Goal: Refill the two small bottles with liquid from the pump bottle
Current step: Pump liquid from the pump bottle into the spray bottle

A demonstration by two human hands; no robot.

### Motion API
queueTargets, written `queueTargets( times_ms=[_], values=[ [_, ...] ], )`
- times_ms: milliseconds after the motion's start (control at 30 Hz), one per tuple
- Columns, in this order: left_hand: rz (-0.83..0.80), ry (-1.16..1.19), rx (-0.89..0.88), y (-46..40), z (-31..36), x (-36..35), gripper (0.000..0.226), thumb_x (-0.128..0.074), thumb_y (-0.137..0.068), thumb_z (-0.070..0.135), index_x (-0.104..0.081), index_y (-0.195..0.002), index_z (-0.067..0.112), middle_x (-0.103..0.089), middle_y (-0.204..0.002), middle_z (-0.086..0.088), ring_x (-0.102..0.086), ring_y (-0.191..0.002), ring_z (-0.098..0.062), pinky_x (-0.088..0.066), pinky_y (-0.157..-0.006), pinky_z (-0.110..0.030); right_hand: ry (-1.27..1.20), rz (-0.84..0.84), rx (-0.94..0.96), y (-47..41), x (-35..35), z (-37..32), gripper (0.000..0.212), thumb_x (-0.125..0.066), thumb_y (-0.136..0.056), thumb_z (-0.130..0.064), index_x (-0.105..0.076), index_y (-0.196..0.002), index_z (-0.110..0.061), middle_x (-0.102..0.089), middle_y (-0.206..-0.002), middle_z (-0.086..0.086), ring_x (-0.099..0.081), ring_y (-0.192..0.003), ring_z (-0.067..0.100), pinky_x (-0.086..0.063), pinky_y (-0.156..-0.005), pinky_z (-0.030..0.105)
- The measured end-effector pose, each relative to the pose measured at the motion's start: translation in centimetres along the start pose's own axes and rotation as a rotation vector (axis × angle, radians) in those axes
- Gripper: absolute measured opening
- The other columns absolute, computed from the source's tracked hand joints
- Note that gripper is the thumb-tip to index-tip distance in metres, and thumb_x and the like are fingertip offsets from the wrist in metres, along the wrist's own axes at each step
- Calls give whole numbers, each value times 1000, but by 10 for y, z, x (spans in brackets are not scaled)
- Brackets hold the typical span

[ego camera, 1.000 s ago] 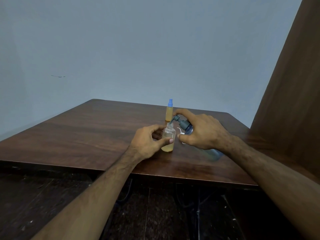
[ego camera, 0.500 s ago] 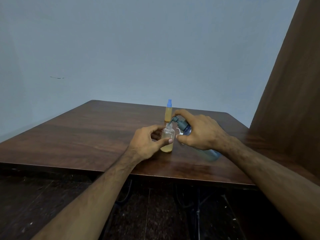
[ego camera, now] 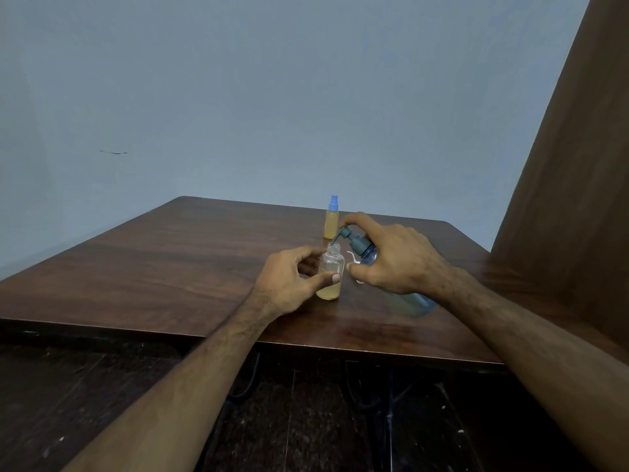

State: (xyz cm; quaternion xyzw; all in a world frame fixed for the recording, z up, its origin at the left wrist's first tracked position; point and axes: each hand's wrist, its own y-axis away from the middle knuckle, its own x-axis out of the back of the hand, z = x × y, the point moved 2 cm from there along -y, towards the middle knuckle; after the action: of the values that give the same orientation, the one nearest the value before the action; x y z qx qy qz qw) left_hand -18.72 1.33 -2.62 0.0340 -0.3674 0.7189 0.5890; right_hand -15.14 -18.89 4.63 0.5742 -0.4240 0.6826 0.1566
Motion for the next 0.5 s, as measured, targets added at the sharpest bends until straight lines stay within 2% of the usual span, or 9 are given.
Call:
queueTargets(
  times_ms=[167,267,367,500],
  values=[
    [1,5,4,0,1,0,61,-82,-77,51,-66,-130,27,-73,-108,12,-69,-93,1,-58,-84,-18,3,-3,-3,2,0,1,65,-69,-91,-49,-32,-145,-47,-69,-88,-3,-62,-71,20,-44,-62,31],
    [2,4,7,0,1,0,59,-82,-77,51,-67,-129,29,-73,-106,14,-68,-91,3,-57,-83,-16,27,-22,5,3,-2,0,60,-68,-92,-46,-34,-141,-44,-65,-84,-4,-61,-69,20,-39,-56,29],
    [-2,5,6,1,2,0,59,-82,-77,50,-67,-129,28,-73,-107,14,-68,-92,1,-56,-81,-15,13,-15,10,2,-2,-1,55,-68,-91,-47,-36,-136,-44,-66,-84,-5,-62,-71,23,-39,-57,29],
    [0,21,9,1,3,0,61,-83,-77,48,-66,-131,25,-73,-109,10,-69,-94,-2,-59,-87,-24,-54,15,-8,3,-3,1,61,-70,-89,-48,-32,-137,-50,-64,-79,-8,-61,-66,18,-39,-56,27]
  ],
)
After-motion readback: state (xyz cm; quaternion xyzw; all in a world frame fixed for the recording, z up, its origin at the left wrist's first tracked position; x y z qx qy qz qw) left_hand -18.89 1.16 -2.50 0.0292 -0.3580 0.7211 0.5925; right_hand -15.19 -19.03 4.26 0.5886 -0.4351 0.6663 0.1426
